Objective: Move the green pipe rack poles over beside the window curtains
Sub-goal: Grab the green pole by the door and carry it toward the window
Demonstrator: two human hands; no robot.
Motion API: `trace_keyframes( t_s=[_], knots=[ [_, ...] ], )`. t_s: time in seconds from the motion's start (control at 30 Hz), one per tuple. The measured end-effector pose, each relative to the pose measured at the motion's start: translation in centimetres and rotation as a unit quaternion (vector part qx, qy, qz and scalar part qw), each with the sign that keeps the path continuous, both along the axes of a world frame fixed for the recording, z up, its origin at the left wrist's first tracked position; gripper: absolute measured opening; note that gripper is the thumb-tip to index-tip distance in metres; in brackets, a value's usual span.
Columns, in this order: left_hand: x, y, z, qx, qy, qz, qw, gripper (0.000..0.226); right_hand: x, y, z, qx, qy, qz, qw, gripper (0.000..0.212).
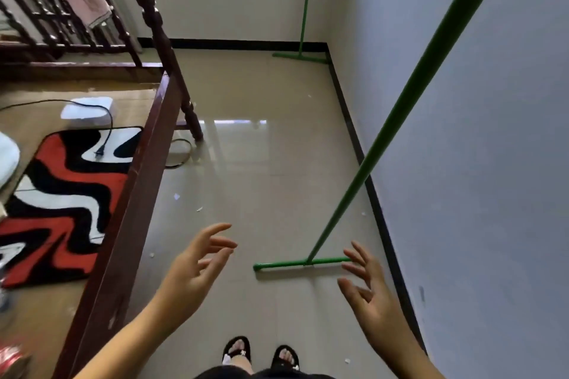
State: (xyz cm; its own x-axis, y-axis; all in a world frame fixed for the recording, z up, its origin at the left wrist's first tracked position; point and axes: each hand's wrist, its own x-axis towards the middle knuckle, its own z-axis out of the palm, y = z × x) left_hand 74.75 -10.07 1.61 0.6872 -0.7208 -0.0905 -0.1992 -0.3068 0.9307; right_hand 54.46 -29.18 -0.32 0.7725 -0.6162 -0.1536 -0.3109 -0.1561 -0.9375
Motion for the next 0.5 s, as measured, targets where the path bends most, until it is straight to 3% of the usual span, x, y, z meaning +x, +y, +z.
trace_keyframes(
  t_s=[0.13, 0.27, 0.5],
  knots=[
    [-2.2, 4.4, -2.3, 0.020, 0.042, 0.091, 0.995, 0.037, 0.0, 2.3, -2.4, 0.032, 0.036, -0.006, 0.999, 0.057],
    [-2.1, 6.0, -3.5, 0.010, 0.076, 0.181, 0.980, 0.026, 2.5, 2.8, -3.0, 0.056, 0.047, -0.011, 0.997, 0.049],
    [7.1, 7.4, -4.4, 0.024, 0.087, 0.232, 0.969, 0.034, 12.6, 3.7, -4.8, 0.083, 0.049, -0.036, 0.995, 0.045]
  ],
)
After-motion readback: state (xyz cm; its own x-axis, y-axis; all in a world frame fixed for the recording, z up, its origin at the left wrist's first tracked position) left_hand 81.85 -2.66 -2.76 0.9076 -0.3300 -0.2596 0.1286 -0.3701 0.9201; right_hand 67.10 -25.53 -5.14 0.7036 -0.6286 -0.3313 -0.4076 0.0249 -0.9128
